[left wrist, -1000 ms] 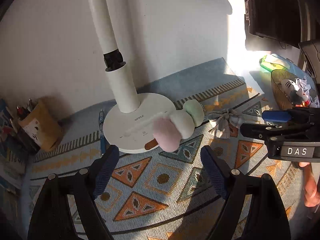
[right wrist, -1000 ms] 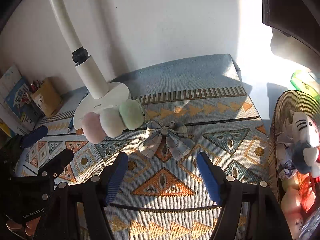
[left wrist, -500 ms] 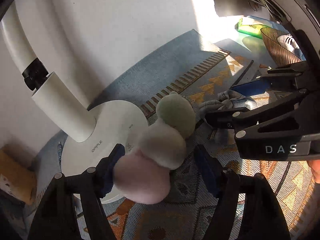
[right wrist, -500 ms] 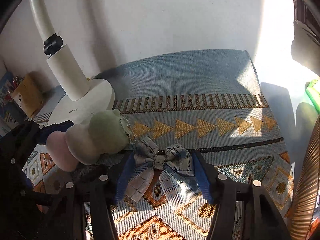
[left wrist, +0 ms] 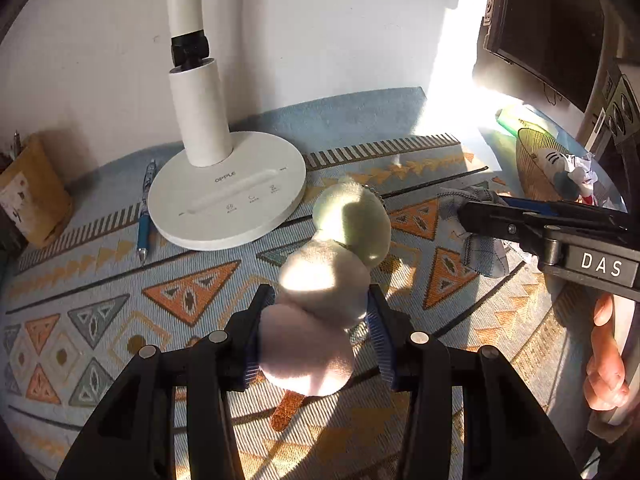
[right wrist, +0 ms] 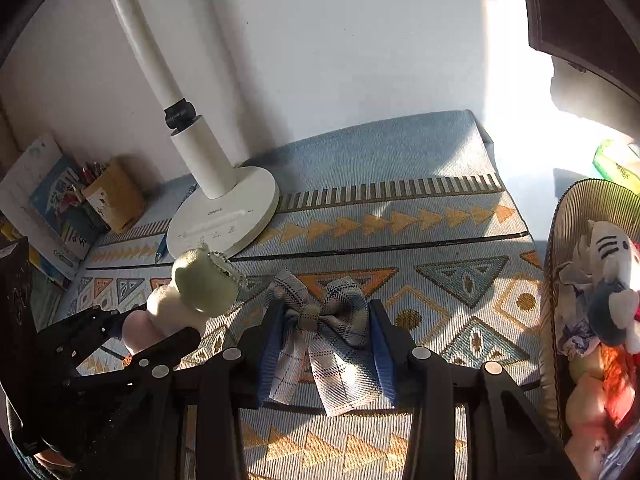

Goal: Organize objects
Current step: 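Grasp the pink-white-green plush with the left tool while the right grasps the plaid bow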

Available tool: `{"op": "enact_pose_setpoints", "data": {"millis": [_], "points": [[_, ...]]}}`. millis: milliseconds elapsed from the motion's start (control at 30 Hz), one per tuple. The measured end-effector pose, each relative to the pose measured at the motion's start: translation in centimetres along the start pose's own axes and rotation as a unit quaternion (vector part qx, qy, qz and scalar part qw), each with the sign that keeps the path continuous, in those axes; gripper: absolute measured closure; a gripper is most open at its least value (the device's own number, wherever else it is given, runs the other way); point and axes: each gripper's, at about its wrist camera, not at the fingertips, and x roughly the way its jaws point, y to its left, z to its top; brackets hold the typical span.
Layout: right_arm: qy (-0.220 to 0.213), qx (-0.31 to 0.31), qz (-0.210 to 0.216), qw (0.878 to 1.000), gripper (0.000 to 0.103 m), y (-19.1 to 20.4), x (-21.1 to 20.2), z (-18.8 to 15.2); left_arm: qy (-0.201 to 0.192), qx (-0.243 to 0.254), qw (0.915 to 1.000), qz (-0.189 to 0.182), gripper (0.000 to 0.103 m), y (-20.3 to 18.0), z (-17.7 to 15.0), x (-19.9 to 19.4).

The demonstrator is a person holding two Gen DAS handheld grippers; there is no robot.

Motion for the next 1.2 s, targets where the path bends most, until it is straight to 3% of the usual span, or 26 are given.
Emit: {"op": "enact_pose_setpoints", "data": {"millis": [133,233,333,400,467,533,600,767,900,1000,1100,1167,1200], "points": [[0.028,-0.051,0.030,0.998,0.062,1.8,-2.7,-4.1,-0.002,-0.075,0.9972,0.006,0.056,1.0,-4.8,-4.0],[0.062,-0.046,0.083,0.994,0.062,1.6,-2.7,-7.2,-0.004,-0.185,0.9824,-0.020,0.056,2.5,-8.6,-5.8],[0.052,-0.089,0.002,0.995,0.062,2.5,-2.6,-9.2,-0.022,-0.221,0.9746,0.032,0.056,2.4,-11.1,-7.2],[0.039,-0.123,-0.016,0.992,0.062,3.3,-2.7,-10.0,-0.032,-0.203,0.9774,0.047,0.052,1.4,-11.8,-7.7],[0.036,-0.127,-0.001,0.991,0.057,3.5,-2.9,-10.5,-0.023,-0.179,0.9822,0.052,0.048,0.5,-12.1,-7.4],[0.048,-0.109,0.012,0.993,0.041,2.7,-2.8,-10.7,-0.009,-0.160,0.9853,0.059,0.024,0.0,-12.5,-7.1],[0.051,-0.097,0.018,0.994,0.040,2.0,-3.3,-11.2,-0.011,-0.146,0.9876,0.057,0.022,-0.1,-13.3,-7.4],[0.051,-0.082,0.026,0.995,0.038,1.1,-4.8,-12.5,0.003,-0.122,0.9924,0.014,0.022,0.1,-14.9,-8.1],[0.045,-0.064,0.039,0.996,0.038,2.0,-5.2,-12.7,0.002,-0.138,0.9898,0.032,0.022,1.1,-14.0,-7.9],[0.043,-0.079,-0.004,0.996,0.038,3.4,-4.3,-12.7,0.010,-0.142,0.9889,0.041,0.023,1.0,-13.2,-6.8],[0.046,-0.085,-0.031,0.995,0.038,4.4,-3.0,-12.5,0.009,-0.138,0.9882,0.065,0.025,0.7,-12.6,-5.8],[0.039,-0.091,-0.049,0.994,0.043,4.8,-2.6,-12.3,0.004,-0.125,0.9887,0.083,0.042,0.2,-12.3,-5.5],[0.036,-0.097,-0.053,0.993,0.052,5.0,-2.4,-12.2,0.006,-0.114,0.9897,0.086,0.059,0.0,-12.1,-5.4]]}}
